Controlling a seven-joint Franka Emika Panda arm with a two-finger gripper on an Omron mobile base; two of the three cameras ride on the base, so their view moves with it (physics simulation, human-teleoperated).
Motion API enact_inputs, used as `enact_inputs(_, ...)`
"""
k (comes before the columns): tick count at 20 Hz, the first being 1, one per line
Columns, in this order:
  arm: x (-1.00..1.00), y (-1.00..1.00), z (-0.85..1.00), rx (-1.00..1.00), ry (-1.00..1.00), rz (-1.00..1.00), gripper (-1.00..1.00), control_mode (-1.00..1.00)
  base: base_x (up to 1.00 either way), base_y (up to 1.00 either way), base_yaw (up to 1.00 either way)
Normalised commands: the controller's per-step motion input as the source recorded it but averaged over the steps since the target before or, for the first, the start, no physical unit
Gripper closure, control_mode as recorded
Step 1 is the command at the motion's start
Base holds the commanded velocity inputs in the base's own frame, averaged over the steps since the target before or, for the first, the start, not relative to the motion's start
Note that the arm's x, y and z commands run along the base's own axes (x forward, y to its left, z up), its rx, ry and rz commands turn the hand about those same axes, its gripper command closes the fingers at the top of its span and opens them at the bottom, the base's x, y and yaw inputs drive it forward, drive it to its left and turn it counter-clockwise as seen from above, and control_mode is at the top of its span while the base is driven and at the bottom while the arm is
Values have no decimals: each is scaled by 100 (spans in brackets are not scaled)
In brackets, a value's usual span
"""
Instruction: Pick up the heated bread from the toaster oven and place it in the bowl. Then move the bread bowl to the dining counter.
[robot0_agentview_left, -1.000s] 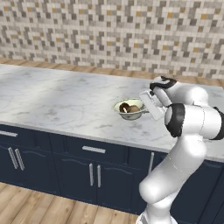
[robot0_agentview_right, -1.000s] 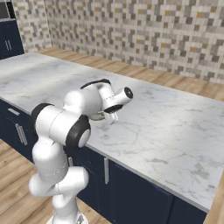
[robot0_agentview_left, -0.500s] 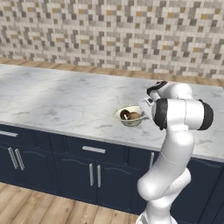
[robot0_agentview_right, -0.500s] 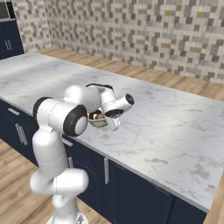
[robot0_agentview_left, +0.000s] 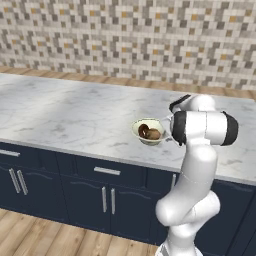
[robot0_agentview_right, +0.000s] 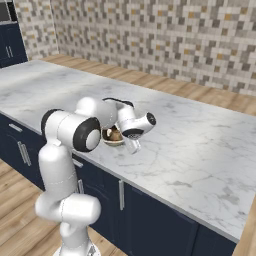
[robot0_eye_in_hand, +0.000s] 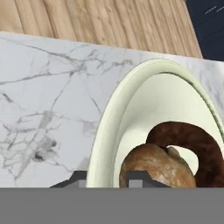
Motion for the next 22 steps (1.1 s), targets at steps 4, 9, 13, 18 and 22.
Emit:
enact_inputs(4, -35, -17, 15, 2, -2, -2, -100, -100, 0, 0, 0)
enact_inputs(9, -97, -35, 31, 3, -15, 0, -100, -100, 0, 0, 0)
enact_inputs(13, -100, -17, 59, 2, -42, 0, -100, -100, 0, 0, 0)
enact_inputs(18, -100, 10, 57, -1, -56, 2, -100, -100, 0, 0, 0)
enact_inputs(22, -100, 80, 37, -14, -65, 1, -100, -100, 0, 0, 0)
